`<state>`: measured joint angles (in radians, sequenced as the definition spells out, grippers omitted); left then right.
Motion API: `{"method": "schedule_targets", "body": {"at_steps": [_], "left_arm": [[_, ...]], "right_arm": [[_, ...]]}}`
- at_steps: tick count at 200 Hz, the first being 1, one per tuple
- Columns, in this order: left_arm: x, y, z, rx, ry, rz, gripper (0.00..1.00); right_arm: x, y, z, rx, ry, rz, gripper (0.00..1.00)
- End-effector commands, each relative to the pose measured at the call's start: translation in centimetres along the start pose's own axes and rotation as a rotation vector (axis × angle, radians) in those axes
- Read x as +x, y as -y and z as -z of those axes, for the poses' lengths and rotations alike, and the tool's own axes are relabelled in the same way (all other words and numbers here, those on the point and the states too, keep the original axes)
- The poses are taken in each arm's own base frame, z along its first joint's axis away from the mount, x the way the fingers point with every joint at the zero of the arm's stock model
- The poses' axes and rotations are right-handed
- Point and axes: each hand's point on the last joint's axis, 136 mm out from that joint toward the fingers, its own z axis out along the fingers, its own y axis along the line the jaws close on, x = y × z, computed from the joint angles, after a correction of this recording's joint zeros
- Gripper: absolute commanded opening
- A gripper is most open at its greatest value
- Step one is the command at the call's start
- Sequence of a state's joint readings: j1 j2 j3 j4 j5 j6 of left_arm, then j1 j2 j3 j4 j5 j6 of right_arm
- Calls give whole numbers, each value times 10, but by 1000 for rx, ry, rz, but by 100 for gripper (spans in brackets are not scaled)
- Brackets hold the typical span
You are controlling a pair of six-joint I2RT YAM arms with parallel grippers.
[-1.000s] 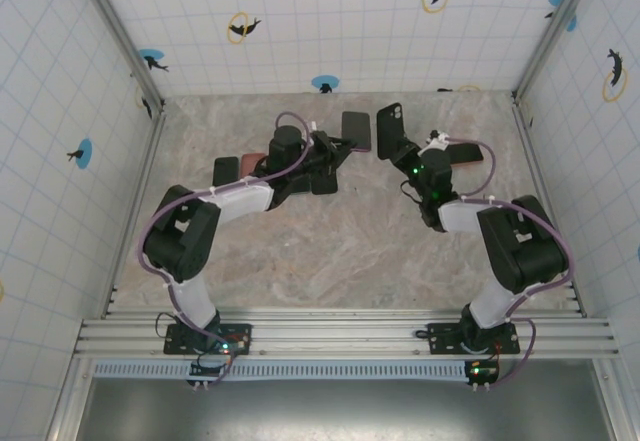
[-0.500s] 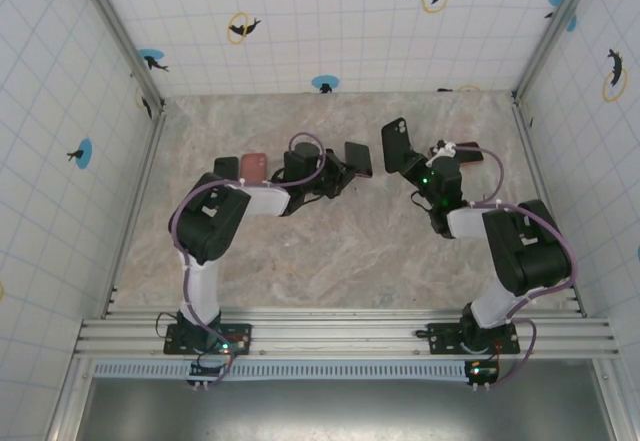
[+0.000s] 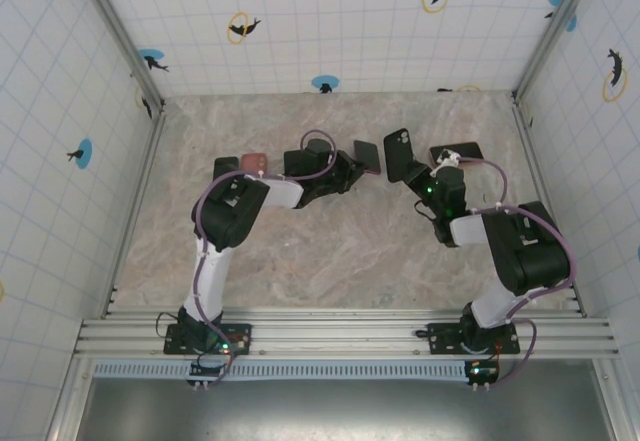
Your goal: Take the phone out of the phone case
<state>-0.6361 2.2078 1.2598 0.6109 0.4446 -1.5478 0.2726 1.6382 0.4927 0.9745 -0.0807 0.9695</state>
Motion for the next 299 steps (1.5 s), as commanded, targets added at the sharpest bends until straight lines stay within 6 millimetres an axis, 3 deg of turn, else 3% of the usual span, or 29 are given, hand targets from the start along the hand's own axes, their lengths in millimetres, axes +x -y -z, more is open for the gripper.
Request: {"method": "schedule_targets", "body": {"at_steps": [1, 84, 217, 299], "left_arm": [[5, 14, -6, 49, -28, -13, 12], [11, -7, -2, -32, -34, 27, 27], [24, -44, 14, -157, -23, 73, 36], [30, -39, 28, -170, -23, 54, 38]], "right_arm": [[-10, -8, 6, -45, 39, -11, 0], [-1, 3, 5, -33, 14, -35, 0], [12, 13, -5, -16, -23, -41, 0], [13, 24, -21, 8, 0, -2, 0]]}}
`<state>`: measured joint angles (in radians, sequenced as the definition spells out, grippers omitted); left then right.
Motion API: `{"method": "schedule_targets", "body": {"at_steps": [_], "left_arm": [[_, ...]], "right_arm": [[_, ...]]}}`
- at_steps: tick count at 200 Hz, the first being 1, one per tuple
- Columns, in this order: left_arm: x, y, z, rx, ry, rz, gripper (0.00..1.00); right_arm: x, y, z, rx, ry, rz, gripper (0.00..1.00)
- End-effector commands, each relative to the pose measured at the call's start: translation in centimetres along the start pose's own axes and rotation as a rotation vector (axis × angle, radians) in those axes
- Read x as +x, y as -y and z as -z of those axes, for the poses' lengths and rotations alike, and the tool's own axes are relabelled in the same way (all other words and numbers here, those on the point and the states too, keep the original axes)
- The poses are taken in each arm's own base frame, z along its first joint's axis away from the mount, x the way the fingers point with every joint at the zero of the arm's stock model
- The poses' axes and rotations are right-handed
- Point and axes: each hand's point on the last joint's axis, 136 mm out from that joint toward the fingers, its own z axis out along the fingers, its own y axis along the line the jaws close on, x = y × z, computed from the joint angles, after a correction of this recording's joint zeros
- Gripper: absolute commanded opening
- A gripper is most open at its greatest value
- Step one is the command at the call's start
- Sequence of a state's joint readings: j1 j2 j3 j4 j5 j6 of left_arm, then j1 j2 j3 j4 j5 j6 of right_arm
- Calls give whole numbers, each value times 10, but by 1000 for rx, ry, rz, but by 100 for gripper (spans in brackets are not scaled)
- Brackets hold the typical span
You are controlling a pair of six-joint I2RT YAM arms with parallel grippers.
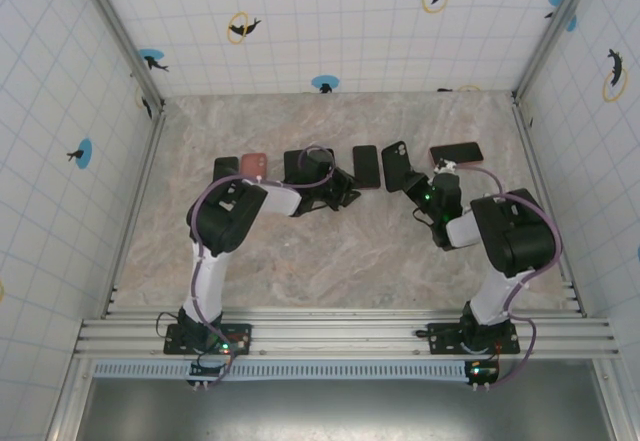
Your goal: Take the phone out of the phone case
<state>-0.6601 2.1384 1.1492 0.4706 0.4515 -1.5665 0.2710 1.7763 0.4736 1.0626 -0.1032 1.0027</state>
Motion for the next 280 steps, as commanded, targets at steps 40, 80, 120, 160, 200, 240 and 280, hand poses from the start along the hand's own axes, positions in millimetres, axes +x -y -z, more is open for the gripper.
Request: {"method": "schedule_targets", "body": {"at_steps": [40, 80, 120, 160, 200, 240, 280], "left_arm": [[4, 36, 25, -8, 30, -151, 40], [-4, 49, 49, -38, 79, -308, 42], [-17, 44, 75, -80, 158, -406, 46], [-36, 33, 92, -149, 216, -469, 50], [-54, 25, 106, -231, 246, -534, 65], [-66, 30, 119, -298, 275, -619, 97], [-80, 39, 142, -345, 358, -713, 98]], "right_arm": [[-11, 0, -29, -13, 51, 59, 0], [-5, 8, -46, -7, 16, 62, 7], [-1, 15, -52, 16, -18, 91, 18], [1, 20, -48, 59, -52, 155, 34], [-5, 22, -41, 113, -77, 238, 49], [-15, 19, -33, 173, -93, 355, 58], [-36, 17, -18, 274, -97, 487, 67]]}}
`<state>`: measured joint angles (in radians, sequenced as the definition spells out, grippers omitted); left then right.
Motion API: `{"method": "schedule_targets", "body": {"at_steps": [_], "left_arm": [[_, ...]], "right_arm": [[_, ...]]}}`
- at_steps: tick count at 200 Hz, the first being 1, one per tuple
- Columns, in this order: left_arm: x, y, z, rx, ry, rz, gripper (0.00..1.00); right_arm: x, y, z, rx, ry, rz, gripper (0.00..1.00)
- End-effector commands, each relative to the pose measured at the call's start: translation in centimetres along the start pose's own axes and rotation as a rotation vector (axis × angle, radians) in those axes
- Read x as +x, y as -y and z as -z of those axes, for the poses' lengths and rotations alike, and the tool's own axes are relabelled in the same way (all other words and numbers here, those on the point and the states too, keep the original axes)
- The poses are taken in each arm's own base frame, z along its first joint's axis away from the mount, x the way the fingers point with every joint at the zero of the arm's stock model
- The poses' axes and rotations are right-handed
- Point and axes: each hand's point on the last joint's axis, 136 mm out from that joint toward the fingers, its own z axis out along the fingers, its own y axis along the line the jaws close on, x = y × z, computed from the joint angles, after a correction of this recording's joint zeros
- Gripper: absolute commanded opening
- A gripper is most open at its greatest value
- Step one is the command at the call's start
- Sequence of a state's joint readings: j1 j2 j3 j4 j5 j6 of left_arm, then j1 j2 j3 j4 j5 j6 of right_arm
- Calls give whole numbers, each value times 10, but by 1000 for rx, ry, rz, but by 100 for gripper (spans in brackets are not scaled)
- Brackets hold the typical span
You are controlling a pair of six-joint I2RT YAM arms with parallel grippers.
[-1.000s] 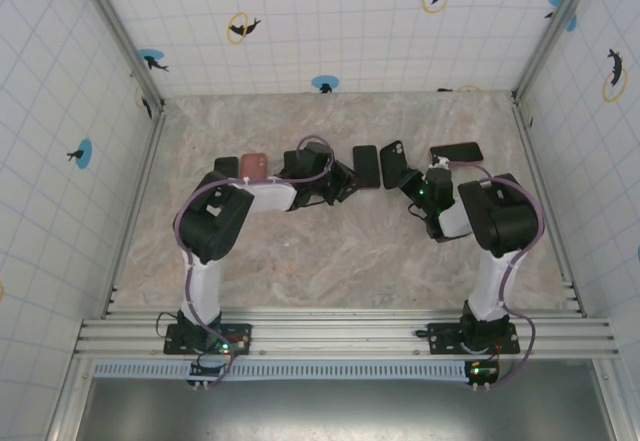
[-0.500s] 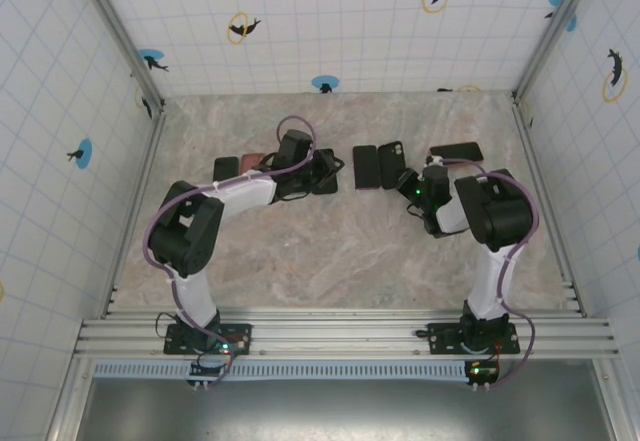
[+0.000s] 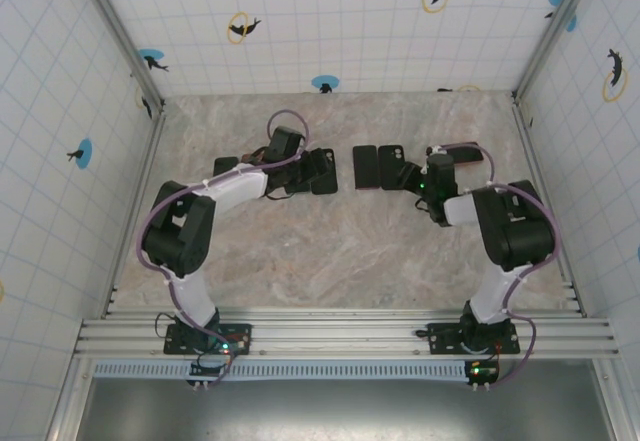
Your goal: Take the phone out of the phone case
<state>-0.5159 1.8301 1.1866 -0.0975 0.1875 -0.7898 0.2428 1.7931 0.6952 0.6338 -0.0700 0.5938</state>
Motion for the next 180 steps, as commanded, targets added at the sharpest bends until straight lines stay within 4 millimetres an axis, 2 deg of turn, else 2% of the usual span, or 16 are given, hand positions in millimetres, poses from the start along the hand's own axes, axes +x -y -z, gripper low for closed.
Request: {"method": "schedule_targets", "body": {"at_steps": [1, 24, 42, 66, 75, 94, 110, 113, 119, 140, 152, 169, 180], "left_arm": [[-26, 2, 25, -43, 87, -102, 98], [-46, 1, 43, -60, 155, -145, 98], [-62, 2, 59, -74, 216, -210, 98], [-79, 2, 78, -81, 287, -266, 98], [-84, 4, 85, -89, 316, -291, 98], [-97, -4, 99, -155, 388, -287, 98], [-97, -5, 103, -146, 415, -283, 98], [-104, -15, 107, -157, 428, -263, 98], [-105, -16, 109, -136, 435, -253, 98], [-103, -15, 107, -32, 416, -232, 98], [-105, -17, 103, -1, 389, -215, 98], [-109, -21, 101, 4, 381, -209, 98], [-111, -20, 102, 16, 388, -218, 98]], "right_arm": [[-23, 6, 12, 86, 13, 115, 68], [-44, 15, 23, 158, 32, 164, 70], [-65, 23, 35, 246, 69, 252, 81], [-91, 34, 50, 318, 105, 264, 85], [-99, 38, 55, 333, 118, 252, 100], [-114, 46, 65, 368, 149, 233, 99], [-123, 55, 71, 398, 169, 198, 99], [-125, 57, 72, 403, 173, 189, 99], [-127, 61, 73, 414, 178, 170, 99], [-133, 72, 76, 459, 196, 83, 99], [-132, 71, 71, 418, 183, 39, 99], [-133, 75, 67, 398, 201, -30, 99], [-133, 84, 64, 424, 202, -100, 99]]}}
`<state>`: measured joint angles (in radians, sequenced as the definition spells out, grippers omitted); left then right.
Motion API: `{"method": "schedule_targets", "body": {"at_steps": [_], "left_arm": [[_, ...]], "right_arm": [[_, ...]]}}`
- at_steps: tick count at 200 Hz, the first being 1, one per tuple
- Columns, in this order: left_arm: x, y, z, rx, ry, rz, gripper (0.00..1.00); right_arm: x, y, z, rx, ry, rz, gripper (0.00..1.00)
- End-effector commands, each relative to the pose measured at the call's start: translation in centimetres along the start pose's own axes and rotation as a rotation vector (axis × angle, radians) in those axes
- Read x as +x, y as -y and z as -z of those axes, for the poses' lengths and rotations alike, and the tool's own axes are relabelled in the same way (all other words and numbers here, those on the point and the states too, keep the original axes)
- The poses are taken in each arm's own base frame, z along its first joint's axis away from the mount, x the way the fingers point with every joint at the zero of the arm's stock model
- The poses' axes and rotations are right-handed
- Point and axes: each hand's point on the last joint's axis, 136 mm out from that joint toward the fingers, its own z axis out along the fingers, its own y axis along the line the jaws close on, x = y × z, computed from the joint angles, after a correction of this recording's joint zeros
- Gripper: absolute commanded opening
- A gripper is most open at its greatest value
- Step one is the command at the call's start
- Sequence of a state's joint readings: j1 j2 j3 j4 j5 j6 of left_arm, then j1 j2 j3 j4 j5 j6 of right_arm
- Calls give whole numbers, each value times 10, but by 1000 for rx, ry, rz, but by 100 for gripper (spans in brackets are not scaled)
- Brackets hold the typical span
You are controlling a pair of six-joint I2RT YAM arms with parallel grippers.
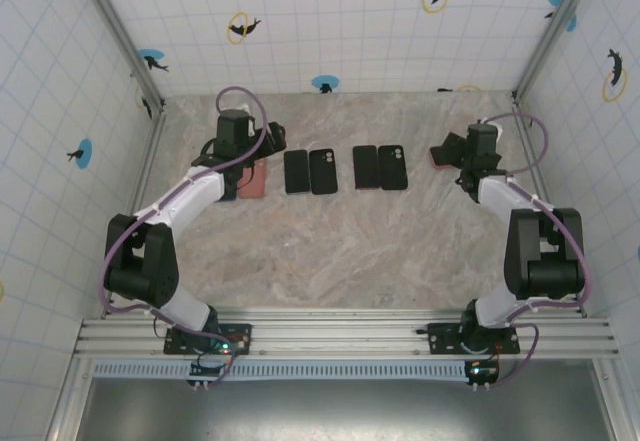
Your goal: Take the phone out of the phone case
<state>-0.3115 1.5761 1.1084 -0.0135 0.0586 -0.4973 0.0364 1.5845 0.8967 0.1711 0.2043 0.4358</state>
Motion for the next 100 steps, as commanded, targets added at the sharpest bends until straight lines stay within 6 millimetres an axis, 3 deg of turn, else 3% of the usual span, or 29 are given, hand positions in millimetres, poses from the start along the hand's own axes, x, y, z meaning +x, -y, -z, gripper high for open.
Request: {"method": "schedule_targets", "body": {"at_steps": [1, 22, 60, 100], "left_arm": [[-3, 11, -4, 81, 6, -11, 98], [-3, 11, -8, 85, -4, -4, 98], [-1, 10, -14, 87, -28, 8, 98], [1, 12, -19, 99, -54, 3, 98]], "right_arm": [[-8, 5, -10, 26, -4, -151, 99], [3, 18, -28, 116, -99, -262, 99], [4, 14, -48, 158, -128, -329, 99], [15, 22, -69, 278, -197, -367, 99]]}}
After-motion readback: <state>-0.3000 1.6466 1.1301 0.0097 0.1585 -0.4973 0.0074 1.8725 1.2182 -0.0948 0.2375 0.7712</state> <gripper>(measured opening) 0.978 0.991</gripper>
